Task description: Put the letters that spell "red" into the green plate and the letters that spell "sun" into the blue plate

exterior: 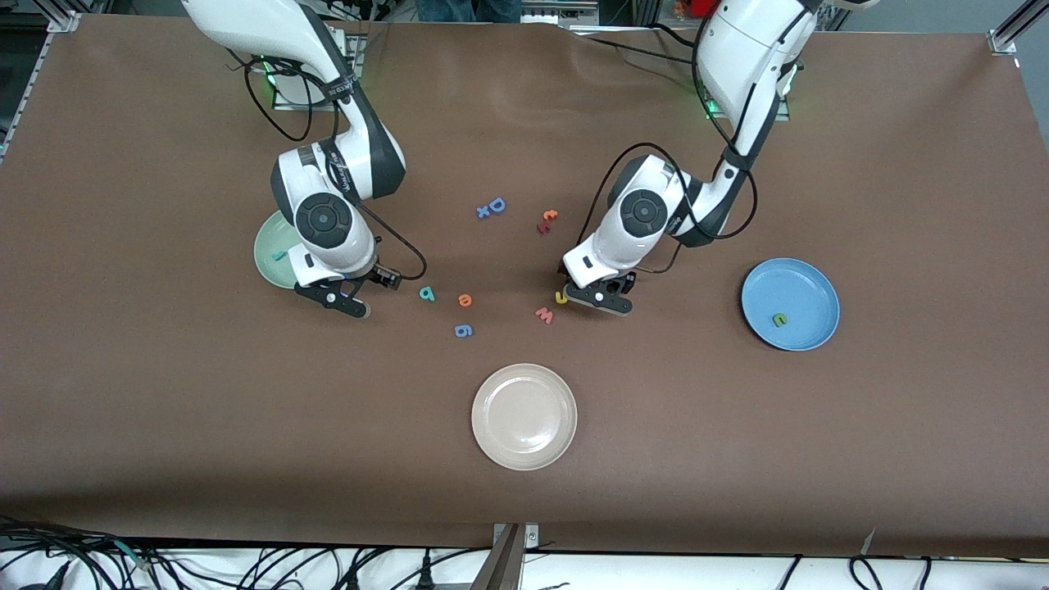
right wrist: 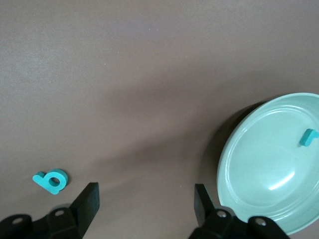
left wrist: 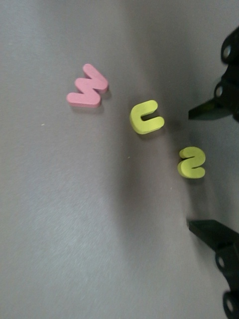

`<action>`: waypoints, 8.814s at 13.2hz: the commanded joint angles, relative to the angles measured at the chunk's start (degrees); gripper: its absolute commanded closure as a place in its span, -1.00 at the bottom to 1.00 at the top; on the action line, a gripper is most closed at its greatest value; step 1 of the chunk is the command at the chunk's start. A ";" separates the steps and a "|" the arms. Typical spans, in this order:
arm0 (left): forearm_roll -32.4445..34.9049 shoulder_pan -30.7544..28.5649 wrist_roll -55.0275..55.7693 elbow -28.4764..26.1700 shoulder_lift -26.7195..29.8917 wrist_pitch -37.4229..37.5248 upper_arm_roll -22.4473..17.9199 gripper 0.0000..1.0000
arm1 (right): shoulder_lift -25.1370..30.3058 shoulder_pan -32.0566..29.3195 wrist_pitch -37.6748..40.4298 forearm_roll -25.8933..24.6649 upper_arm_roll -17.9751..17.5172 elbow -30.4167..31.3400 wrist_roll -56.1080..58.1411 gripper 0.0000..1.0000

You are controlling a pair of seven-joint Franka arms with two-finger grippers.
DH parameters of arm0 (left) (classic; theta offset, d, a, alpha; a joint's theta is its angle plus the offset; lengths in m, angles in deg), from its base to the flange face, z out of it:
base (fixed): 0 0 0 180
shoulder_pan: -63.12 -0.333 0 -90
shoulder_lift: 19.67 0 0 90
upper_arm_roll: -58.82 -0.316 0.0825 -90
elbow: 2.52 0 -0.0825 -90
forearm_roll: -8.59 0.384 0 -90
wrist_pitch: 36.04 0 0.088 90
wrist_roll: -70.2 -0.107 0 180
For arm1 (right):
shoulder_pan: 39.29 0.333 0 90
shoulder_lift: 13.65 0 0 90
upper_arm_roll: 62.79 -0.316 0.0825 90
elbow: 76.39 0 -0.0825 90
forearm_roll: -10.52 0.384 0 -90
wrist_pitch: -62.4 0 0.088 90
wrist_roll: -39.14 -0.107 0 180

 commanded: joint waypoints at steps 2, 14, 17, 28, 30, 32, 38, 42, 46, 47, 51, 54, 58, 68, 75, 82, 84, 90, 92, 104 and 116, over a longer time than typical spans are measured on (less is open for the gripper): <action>-1.03 0.74 0.04 0.58 -0.35 0.16 -0.97 -0.50 | -0.59 0.21 0.41 -0.16 0.19 -1.04 -0.95 -0.71; 3.19 0.92 -0.05 0.58 -0.62 0.16 -1.15 0.16 | -2.61 1.08 -3.10 0.89 0.10 -1.04 -8.05 -0.69; 3.28 0.83 -0.05 0.58 -0.62 0.08 -1.15 0.41 | -3.84 1.09 -6.60 3.86 -1.21 -1.04 -14.98 -0.66; 2.40 -6.63 -33.39 0.50 7.90 12.37 -13.17 0.98 | -10.34 3.63 -21.47 8.89 -3.86 -1.04 -27.14 -0.64; 2.40 -9.53 -44.81 -0.03 8.00 12.55 -16.34 0.96 | -10.52 3.90 -21.48 8.89 -3.86 -1.04 -27.31 -0.55; 2.40 -12.08 -57.37 0.14 7.74 12.47 -19.67 0.96 | -10.52 4.07 -21.39 8.80 -3.86 -0.69 -27.23 -0.20; 2.23 -18.60 -70.63 -4.15 7.30 12.47 -20.04 0.95 | -10.61 4.25 -20.95 8.71 -3.77 -0.87 -26.70 0.62; -0.24 -19.56 -70.01 -6.62 6.68 12.47 -20.04 0.95 | -9.12 4.25 -20.69 8.36 -3.16 -1.04 -26.08 0.62; -0.24 -19.65 -70.10 -7.07 6.59 12.47 -20.04 0.68 | -4.21 4.25 -11.93 7.75 1.40 -0.43 -14.96 0.62; -0.24 -19.65 -70.18 -6.98 6.59 12.47 -20.04 -0.45 | -2.80 4.25 -8.42 7.75 3.25 0.01 -10.66 0.62; -0.50 -19.56 -70.80 -6.72 7.64 12.55 -19.78 -1.00 | 2.04 4.25 -2.05 7.75 10.63 4.91 2.55 0.62; -0.50 -17.81 -69.23 -5.05 10.28 12.99 -15.93 -1.00 | 2.84 4.16 -1.62 7.66 13.27 10.81 9.50 0.62; -0.59 -10.97 -49.41 -4.08 11.34 12.99 -12.05 -1.00 | 3.36 4.25 4.62 7.57 14.34 12.05 11.97 0.62; -0.41 1.35 14.85 2.94 6.42 12.82 -5.89 -0.88 | 4.15 4.16 6.20 7.75 15.13 9.34 12.68 -0.72; 0.29 7.76 25.53 11.64 -1.13 12.47 -6.33 -0.88 | 4.42 5.48 5.18 8.54 7.15 2.38 12.15 -0.54; 7.67 9.88 25.53 13.76 -6.33 11.85 -6.68 -0.86 | -0.66 6.18 -11.06 8.27 -0.68 2.21 15.93 -0.30; 7.59 9.88 25.53 13.85 -6.42 11.85 -6.68 -0.86 | -2.87 6.18 -17.32 8.27 -2.79 2.12 15.84 -0.30; 7.59 9.88 25.44 15.08 -7.20 8.78 -8.17 -0.85 | -12.44 6.53 -20.24 8.63 -3.94 -8.23 11.19 -0.31; 7.76 9.97 25.35 15.08 -7.65 7.82 -8.27 -0.85 | -14.65 6.97 -20.24 8.71 -3.94 -10.97 11.18 -0.31; 8.02 11.02 24.39 15.00 -9.14 6.23 -8.27 -0.06 | -16.59 8.82 -22.27 8.36 -3.77 -10.36 11.71 0.45; 6.27 7.26 -0.94 11.06 -3.45 8.76 -13.00 1.00 | -5.18 8.64 0.41 7.66 13.00 -5.47 25.24 0.61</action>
